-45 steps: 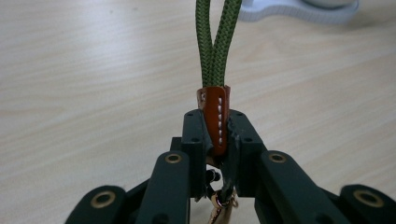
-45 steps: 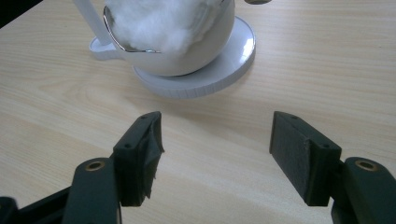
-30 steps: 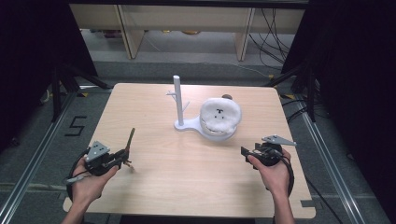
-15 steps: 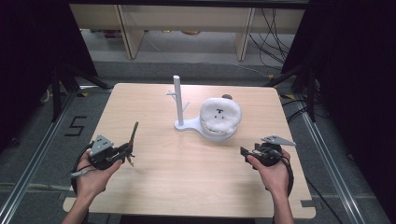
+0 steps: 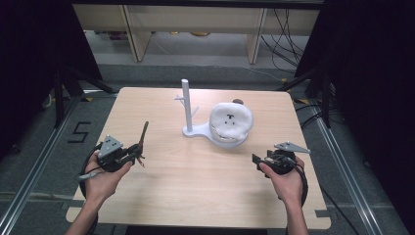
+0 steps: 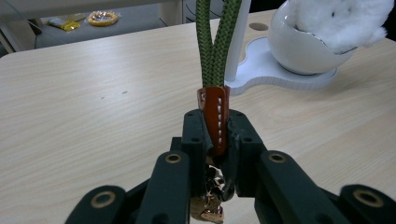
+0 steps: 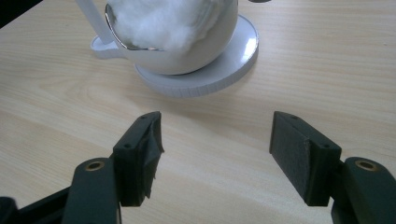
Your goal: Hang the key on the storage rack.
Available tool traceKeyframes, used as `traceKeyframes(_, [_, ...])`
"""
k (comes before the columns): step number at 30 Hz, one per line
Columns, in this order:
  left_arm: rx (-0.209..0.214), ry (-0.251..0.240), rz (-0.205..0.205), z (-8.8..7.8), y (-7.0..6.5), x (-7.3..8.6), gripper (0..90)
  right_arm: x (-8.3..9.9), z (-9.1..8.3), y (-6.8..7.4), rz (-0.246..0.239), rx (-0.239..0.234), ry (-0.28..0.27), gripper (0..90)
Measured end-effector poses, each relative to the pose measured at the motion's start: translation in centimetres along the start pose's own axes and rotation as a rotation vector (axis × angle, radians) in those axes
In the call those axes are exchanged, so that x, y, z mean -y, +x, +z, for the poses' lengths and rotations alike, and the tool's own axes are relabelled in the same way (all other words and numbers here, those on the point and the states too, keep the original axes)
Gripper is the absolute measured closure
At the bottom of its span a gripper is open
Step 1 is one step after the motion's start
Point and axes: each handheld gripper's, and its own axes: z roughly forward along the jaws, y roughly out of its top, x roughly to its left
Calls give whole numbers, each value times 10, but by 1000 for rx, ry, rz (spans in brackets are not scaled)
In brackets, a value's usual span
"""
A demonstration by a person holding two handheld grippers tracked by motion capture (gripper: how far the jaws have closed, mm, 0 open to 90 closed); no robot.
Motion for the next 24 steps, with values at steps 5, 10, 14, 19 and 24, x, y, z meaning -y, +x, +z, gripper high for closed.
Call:
traceKeyframes(5, [7, -7, 8, 3, -3, -4, 787, 0, 0, 0, 1, -2, -1, 353])
traceKeyframes(10, [7, -2, 22, 5, -4, -8, 787, 0, 0, 0, 1, -1, -2, 353])
traceKeyframes(14, [10, -13, 29, 8, -6, -12, 787, 0, 0, 0, 1, -1, 0, 353])
traceKeyframes(19, [12, -15, 34, 10, -7, -15, 787, 0, -1, 0, 1, -1, -1, 353])
traceKeyframes(24, [17, -15, 44, 14, -9, -19, 787, 0, 0, -1, 2, 4, 2, 353])
